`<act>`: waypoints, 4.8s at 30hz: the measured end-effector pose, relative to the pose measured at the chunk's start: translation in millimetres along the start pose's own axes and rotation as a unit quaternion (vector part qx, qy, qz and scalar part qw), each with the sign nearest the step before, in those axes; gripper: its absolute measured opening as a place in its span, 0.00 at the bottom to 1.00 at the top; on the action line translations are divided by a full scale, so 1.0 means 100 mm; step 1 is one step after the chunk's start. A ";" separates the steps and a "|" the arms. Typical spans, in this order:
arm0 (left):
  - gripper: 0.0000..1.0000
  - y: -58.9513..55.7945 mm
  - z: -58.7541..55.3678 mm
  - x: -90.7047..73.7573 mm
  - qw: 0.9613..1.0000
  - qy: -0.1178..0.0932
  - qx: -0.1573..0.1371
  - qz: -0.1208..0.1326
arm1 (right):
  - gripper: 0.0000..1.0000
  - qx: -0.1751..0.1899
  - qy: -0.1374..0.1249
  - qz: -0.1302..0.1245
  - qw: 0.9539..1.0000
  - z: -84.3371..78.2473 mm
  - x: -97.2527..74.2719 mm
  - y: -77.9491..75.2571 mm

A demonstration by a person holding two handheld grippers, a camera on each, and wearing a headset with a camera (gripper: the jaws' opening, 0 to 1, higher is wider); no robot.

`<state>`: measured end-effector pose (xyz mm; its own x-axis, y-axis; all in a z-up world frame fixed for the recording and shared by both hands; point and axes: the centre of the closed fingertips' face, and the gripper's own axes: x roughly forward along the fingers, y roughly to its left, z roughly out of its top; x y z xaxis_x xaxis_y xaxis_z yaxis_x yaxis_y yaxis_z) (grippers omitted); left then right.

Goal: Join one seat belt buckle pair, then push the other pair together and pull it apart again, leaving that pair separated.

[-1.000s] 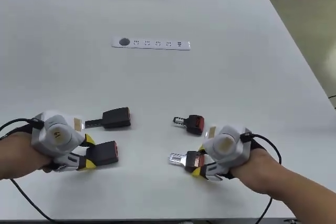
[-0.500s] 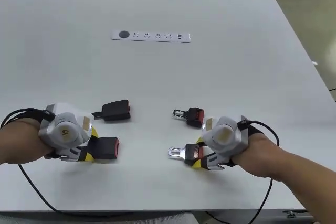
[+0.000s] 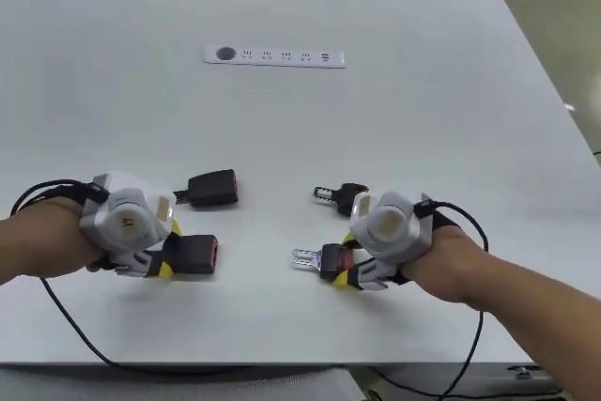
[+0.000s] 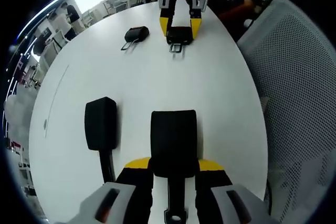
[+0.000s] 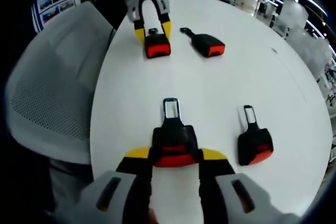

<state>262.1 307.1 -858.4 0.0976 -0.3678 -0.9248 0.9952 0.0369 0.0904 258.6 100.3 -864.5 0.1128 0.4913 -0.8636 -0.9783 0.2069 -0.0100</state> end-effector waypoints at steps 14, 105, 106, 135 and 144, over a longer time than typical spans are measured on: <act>0.31 -0.02 0.02 -0.01 1.000 0.000 0.001 -0.001 | 0.33 -0.006 -0.025 0.003 1.000 0.48 0.26 0.09; 0.30 0.00 -0.02 0.03 0.999 -0.007 0.005 -0.037 | 0.32 -0.066 -0.018 0.033 0.997 1.12 0.63 0.26; 0.30 0.00 -0.02 0.03 0.999 -0.008 0.004 -0.036 | 0.32 -0.067 -0.018 0.032 0.997 1.12 0.63 0.26; 0.32 0.00 -0.01 0.06 0.999 0.014 0.004 -0.039 | 0.34 -0.068 -0.006 0.028 0.997 1.10 0.63 0.26; 0.33 0.01 -0.03 0.05 0.999 0.025 -0.033 -0.025 | 0.35 -0.071 0.002 0.027 0.997 1.09 0.64 0.25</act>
<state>263.7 308.5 -864.0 0.0452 -0.3249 -0.9447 0.9965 0.0816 0.0196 260.5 228.9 -864.7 0.0580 0.4957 -0.8665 -0.9978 0.0577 -0.0337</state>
